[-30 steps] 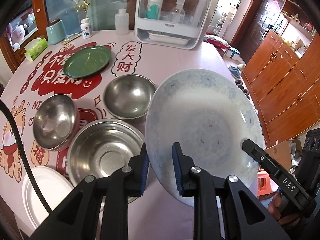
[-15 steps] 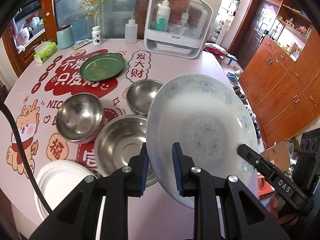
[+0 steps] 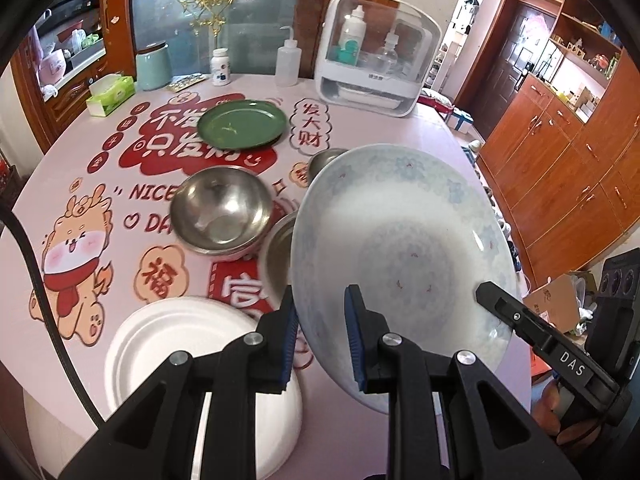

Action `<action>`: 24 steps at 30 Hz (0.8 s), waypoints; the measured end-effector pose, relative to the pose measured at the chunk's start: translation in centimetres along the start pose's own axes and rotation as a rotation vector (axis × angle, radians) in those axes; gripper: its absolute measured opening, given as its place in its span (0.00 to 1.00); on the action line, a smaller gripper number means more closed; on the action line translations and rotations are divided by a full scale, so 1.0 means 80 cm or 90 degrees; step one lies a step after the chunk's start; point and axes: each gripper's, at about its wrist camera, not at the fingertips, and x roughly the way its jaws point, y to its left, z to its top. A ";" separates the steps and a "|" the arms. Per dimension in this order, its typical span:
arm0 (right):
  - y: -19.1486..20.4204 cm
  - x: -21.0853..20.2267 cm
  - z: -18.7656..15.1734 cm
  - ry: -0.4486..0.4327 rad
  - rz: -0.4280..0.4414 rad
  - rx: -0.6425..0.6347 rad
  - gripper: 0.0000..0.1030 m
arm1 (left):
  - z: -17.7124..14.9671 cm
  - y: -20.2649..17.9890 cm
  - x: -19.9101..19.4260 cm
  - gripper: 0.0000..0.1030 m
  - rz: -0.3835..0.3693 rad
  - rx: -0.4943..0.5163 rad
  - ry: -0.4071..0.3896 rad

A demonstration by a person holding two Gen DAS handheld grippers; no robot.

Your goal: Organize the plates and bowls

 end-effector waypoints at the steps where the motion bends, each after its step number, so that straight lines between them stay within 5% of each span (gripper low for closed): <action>1: 0.006 0.000 -0.004 0.001 -0.001 0.000 0.15 | -0.002 0.005 -0.003 0.20 0.001 0.001 0.000; 24: 0.126 0.031 -0.104 -0.009 -0.007 0.024 0.15 | -0.058 0.138 -0.060 0.20 0.004 0.046 0.020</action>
